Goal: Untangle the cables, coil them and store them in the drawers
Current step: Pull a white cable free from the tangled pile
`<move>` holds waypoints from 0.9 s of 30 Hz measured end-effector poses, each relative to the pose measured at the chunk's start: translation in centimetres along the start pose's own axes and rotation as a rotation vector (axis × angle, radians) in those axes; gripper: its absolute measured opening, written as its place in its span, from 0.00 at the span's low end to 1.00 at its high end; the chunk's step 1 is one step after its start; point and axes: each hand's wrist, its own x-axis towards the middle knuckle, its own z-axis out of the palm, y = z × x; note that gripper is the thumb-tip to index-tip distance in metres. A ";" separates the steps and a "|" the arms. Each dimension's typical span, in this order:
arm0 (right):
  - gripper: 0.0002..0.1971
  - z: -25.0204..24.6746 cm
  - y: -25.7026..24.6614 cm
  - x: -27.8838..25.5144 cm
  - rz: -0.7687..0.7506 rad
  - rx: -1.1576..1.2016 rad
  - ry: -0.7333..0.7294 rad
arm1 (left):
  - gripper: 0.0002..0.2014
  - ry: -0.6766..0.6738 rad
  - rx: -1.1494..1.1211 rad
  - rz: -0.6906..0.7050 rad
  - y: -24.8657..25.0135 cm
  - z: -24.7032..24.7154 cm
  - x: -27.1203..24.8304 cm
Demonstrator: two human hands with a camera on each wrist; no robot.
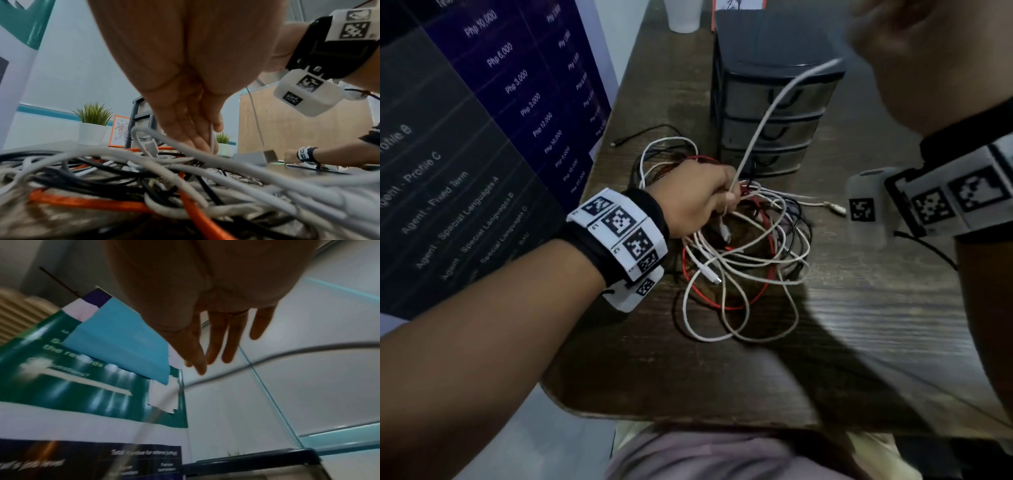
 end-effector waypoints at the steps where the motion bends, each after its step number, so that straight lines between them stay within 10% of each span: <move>1: 0.16 0.4 0.2 0.0 0.093 0.008 -0.009 | 0.07 -0.010 -0.016 -0.007 -0.1 0.2 -0.1; 5: 0.16 0.5 -2.3 -1.4 -0.231 0.173 -0.052 | 0.08 -0.012 -0.098 -0.076 0.4 0.4 0.3; 8: 0.11 1.7 -3.8 -2.4 -0.460 0.237 -0.400 | 0.09 0.005 -0.054 -0.042 0.8 0.2 0.4; 12: 0.13 4.5 -3.0 -2.9 -0.371 0.045 -0.646 | 0.08 0.043 0.055 -0.014 0.6 -0.5 0.2; 27: 0.09 3.5 -1.6 -2.8 -0.195 0.192 -0.551 | 0.16 0.009 0.192 -0.092 -0.4 -1.3 -0.2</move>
